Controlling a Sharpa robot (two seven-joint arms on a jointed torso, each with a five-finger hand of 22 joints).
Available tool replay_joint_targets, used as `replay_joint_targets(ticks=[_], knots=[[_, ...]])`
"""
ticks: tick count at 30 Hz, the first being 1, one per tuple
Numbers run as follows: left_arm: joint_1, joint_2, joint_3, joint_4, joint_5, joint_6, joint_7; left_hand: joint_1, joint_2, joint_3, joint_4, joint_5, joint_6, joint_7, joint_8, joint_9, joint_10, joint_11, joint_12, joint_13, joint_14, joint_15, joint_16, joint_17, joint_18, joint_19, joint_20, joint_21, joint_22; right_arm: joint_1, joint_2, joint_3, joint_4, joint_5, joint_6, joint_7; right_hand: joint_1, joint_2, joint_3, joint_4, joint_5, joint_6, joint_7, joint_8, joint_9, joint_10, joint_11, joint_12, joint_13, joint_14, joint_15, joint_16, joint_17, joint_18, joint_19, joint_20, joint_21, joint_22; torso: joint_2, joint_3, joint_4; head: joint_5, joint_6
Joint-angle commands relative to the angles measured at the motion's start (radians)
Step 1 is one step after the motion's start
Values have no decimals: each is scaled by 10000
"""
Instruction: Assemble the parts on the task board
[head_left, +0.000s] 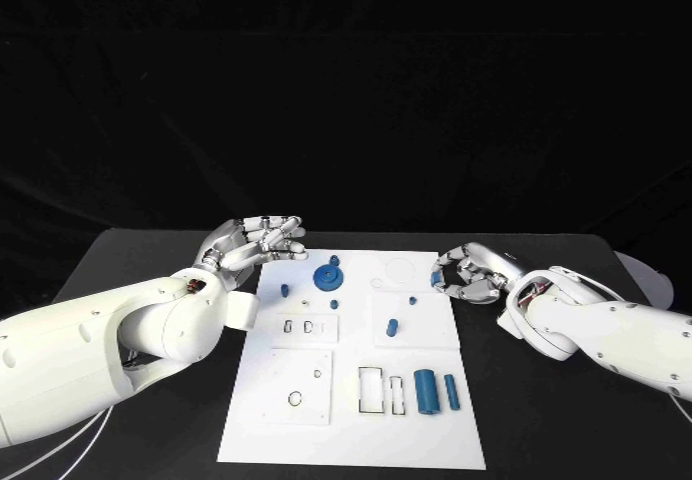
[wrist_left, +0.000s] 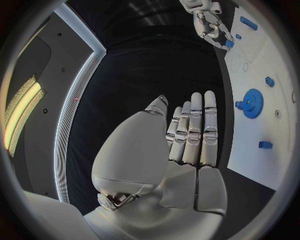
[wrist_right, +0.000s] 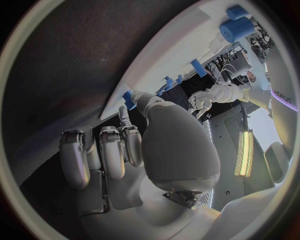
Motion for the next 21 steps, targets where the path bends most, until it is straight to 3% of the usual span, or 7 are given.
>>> replay_joint_targets(ticks=[1,16,21], knots=[[6,25,6,13,-20,171,48,129,-6,34,4,-12,61,14,-18,-5,68,-6,-33,14,-80,-16,-48,9,40,-65,-16,38,-10,-8,27,-2,9,-251,154,-64,-1,110,82,2,-45,66,12,42,13,101,-9,65,1587,1015,5,24,2595,8,834,72,15,2421,6,-2,13,10,-6],[6,24,7,12,-23,149,25,132,-9,45,7,-12,61,16,-23,-7,68,-4,-40,12,-79,-16,-51,16,40,-66,-16,41,-10,-8,52,-2,23,-257,135,-123,-25,144,93,17,-76,125,-8,72,34,132,-27,94,1618,1020,-11,29,2616,0,856,58,38,2443,9,6,-6,63,-19],[6,25,7,10,-23,150,17,132,-9,45,7,-12,61,16,-23,-7,68,-4,-40,12,-79,-16,-51,16,40,-66,-16,41,-10,-8,59,-2,28,-243,90,-124,-13,291,166,11,-60,457,-137,265,137,195,-131,151,1677,1025,-87,34,2635,-11,890,3,73,2477,8,10,0,79,-19]])
